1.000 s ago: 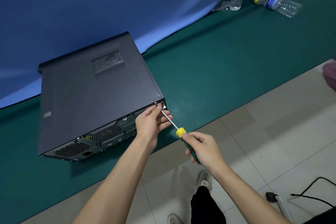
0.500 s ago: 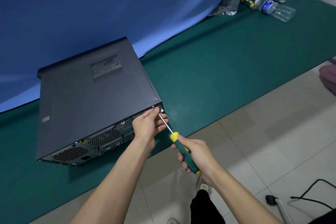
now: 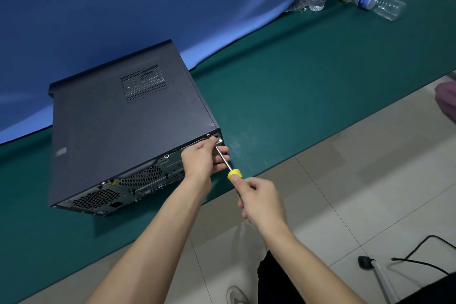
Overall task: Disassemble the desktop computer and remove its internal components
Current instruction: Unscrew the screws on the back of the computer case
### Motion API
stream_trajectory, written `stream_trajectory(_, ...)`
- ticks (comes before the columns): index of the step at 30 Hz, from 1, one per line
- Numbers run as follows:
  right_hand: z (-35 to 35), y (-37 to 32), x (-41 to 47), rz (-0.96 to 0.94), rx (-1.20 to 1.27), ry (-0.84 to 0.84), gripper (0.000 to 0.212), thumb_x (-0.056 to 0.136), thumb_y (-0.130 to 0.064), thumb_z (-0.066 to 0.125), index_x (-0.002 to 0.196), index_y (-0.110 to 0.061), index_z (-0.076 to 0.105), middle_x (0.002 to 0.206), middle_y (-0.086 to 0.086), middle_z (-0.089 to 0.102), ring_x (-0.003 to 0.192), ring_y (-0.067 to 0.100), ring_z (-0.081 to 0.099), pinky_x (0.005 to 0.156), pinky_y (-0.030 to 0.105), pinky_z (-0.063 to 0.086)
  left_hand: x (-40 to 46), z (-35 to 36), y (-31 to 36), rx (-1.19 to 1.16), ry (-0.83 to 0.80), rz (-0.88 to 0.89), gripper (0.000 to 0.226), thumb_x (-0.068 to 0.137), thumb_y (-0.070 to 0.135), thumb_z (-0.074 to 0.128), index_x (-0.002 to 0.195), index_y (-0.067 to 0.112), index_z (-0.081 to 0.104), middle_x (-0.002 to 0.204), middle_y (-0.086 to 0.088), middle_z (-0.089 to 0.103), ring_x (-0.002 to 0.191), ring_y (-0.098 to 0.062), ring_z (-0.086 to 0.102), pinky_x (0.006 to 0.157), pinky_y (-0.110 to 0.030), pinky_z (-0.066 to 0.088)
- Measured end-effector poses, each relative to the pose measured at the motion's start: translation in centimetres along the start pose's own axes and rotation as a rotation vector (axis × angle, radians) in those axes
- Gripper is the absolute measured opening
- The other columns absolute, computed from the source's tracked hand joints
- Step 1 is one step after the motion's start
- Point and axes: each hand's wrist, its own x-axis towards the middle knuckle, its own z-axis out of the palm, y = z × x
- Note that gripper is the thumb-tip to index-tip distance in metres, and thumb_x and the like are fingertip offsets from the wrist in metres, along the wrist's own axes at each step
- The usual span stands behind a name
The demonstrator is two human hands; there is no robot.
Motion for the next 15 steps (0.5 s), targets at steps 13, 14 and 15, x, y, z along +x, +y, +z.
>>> stream_trajectory(13,-0.6,-0.7,0.7,-0.027,0.164,-0.266,0.021,0.093,-0.025,0.056,0.075,-0.013,0.057,0.071,0.001,0.065,0.051,0.012,0.061,0.058,0.027,0.048,-0.8,0.2,0.0,-0.017,-0.099,-0.054,0.019,0.098,0.005,0.042,0.098,-0.008,0.056,0.075,-0.019,0.067,0.051,-0.021,0.066,0.049,-0.029,0.057)
stream_trajectory(14,-0.3,-0.6,0.8,-0.040,0.146,-0.203,0.019,0.088,-0.022,0.063,0.074,-0.014,0.054,0.070,0.001,0.063,0.054,0.014,0.062,0.063,0.029,0.049,-0.7,0.0,0.0,-0.013,-0.108,-0.065,0.017,0.097,0.007,0.045,0.097,-0.005,0.057,0.075,-0.018,0.068,0.052,-0.020,0.067,0.048,-0.029,0.056)
stream_trajectory(15,0.0,-0.5,0.9,-0.049,0.120,-0.137,0.020,0.084,-0.021,0.068,0.075,-0.014,0.052,0.071,0.001,0.061,0.061,0.019,0.064,0.068,0.033,0.050,-0.7,-0.2,0.1,0.021,-0.104,-0.064,0.014,0.095,0.008,0.050,0.094,-0.003,0.058,0.072,-0.014,0.069,0.051,-0.019,0.066,0.046,-0.028,0.055)
